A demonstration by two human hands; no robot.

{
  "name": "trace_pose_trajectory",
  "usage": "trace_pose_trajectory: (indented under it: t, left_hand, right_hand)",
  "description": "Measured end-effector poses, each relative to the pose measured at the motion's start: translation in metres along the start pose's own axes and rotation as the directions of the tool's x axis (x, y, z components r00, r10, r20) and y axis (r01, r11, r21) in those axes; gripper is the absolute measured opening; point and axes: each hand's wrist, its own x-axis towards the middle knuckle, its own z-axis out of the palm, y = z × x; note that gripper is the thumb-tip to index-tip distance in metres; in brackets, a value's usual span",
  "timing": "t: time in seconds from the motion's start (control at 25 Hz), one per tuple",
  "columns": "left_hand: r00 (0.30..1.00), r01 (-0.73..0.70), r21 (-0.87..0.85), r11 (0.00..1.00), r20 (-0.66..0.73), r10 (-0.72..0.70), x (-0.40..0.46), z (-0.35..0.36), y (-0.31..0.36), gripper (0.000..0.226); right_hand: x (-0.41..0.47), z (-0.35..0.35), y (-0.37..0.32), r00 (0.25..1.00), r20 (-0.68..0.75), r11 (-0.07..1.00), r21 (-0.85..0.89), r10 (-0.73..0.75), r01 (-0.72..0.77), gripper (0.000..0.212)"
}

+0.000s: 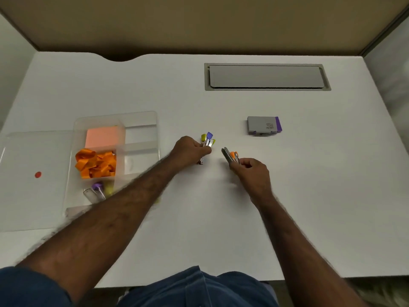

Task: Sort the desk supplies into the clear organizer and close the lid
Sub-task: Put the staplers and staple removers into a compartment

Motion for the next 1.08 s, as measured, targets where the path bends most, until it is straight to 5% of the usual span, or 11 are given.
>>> trace_pose_trajectory:
  t: [0.2, 0.36, 0.56, 0.8, 0.96, 1.08]
  left_hand:
    - [0.999, 0.051, -0.406, 0.912, 0.009, -0.052, -0.016, -0.026, 0.002, 0.032]
    - [0.995, -0.042, -0.491, 0.87, -0.103, -0.01, -0.031, -0.077, -0.009, 0.033]
    - [0.953, -0.04, -0.547, 0.836, -0.272, -0.132, -0.041, -0.149, -0.052, 0.029]
    - [0.897, 0.029, -0.528, 0.848, -0.36, -0.255, -0.046, -0.192, -0.097, 0.03]
    - [0.889, 0.034, -0.489, 0.872, -0.384, -0.251, -0.047, -0.201, -0.113, 0.03]
    - [0.887, 0.034, -0.47, 0.882, -0.393, -0.244, -0.046, -0.203, -0.12, 0.03]
  right_hand:
    - [-0.01, 0.018, -0.039, 0.997, 0.059, 0.991, 0.121, -0.055, 0.048, 0.033]
    - [-0.016, 0.051, -0.083, 0.978, 0.131, 0.983, 0.107, -0.161, 0.148, 0.028]
    - [-0.013, 0.108, -0.14, 0.931, 0.185, 0.942, -0.064, -0.314, 0.33, 0.027]
    - [-0.003, 0.173, -0.191, 0.743, 0.36, 0.551, -0.506, -0.564, 0.663, 0.038]
    - [0.005, 0.206, -0.202, 0.679, 0.531, 0.276, -0.646, -0.507, 0.711, 0.048]
    - [0.011, 0.219, -0.208, 0.678, 0.563, 0.227, -0.665, -0.472, 0.711, 0.052]
